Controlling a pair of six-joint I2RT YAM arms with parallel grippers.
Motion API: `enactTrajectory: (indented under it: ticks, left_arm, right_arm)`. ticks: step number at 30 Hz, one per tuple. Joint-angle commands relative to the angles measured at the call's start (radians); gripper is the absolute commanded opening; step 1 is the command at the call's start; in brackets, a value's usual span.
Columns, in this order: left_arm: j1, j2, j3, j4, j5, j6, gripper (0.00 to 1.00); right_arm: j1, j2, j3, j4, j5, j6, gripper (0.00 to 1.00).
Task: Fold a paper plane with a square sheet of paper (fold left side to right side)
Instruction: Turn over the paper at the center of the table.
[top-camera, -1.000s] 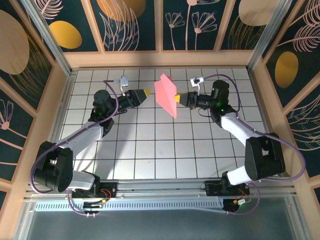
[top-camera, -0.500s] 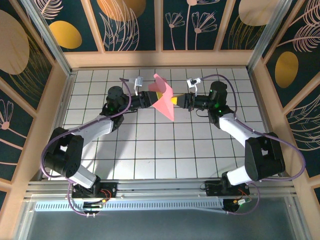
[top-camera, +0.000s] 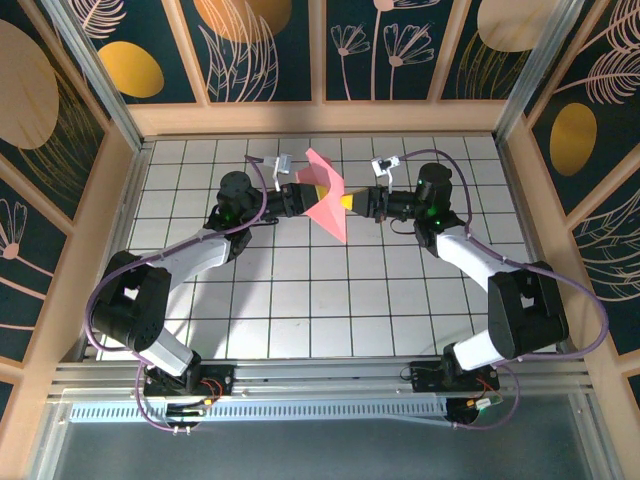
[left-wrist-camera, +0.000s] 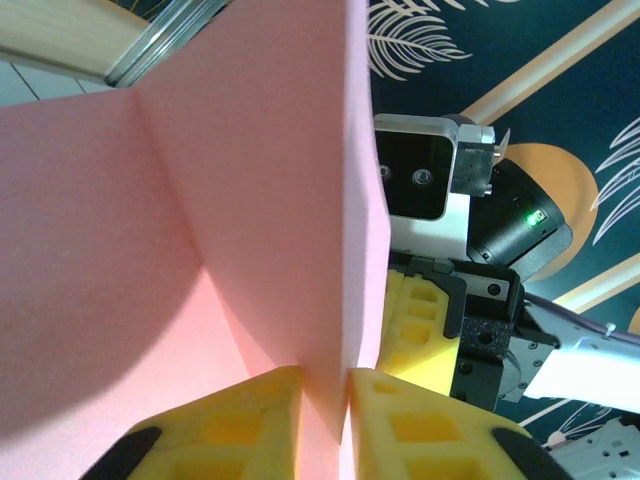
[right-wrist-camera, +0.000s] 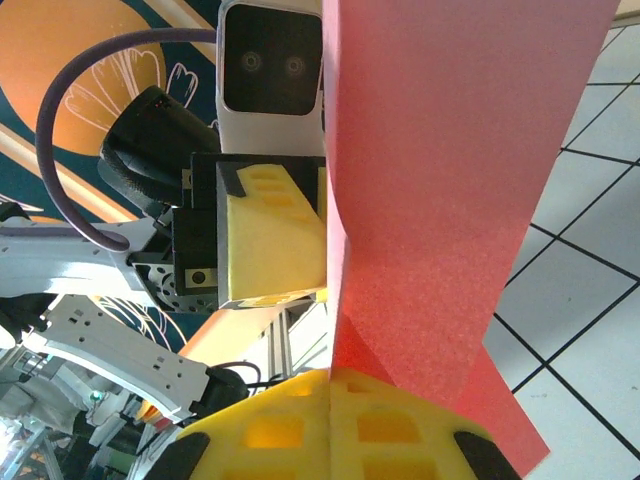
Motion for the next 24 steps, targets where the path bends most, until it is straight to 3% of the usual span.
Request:
enactTrajectory:
  ticks: [1, 5, 11, 17, 22, 24]
  left_arm:
    - [-0.003, 0.001, 0.016, 0.048, 0.011, 0.007, 0.13]
    - [-0.003, -0.002, 0.012, 0.056, 0.005, 0.005, 0.07]
    - [-0.003, -0.011, -0.011, 0.096, -0.005, -0.011, 0.02]
    - [-0.003, -0.015, -0.025, 0.134, -0.010, -0.027, 0.02]
    - [-0.008, -0.010, -0.022, 0.144, -0.008, -0.031, 0.01]
    - [-0.010, -0.007, -0.021, 0.145, -0.008, -0.033, 0.01]
  right_arm:
    - [0.006, 0.002, -0.008, 0.013, 0.007, -0.005, 0.00]
    - [0.004, -0.011, -0.007, -0.002, 0.022, -0.011, 0.03]
    - [-0.005, -0.053, -0.003, -0.037, 0.042, -0.024, 0.15]
    - [-0.041, -0.142, -0.026, -0.157, 0.121, -0.102, 0.37]
    - [-0.061, -0.199, -0.084, -0.223, 0.183, -0.133, 0.62]
    - [-0.061, -0.203, -0.100, -0.231, 0.181, -0.130, 0.67]
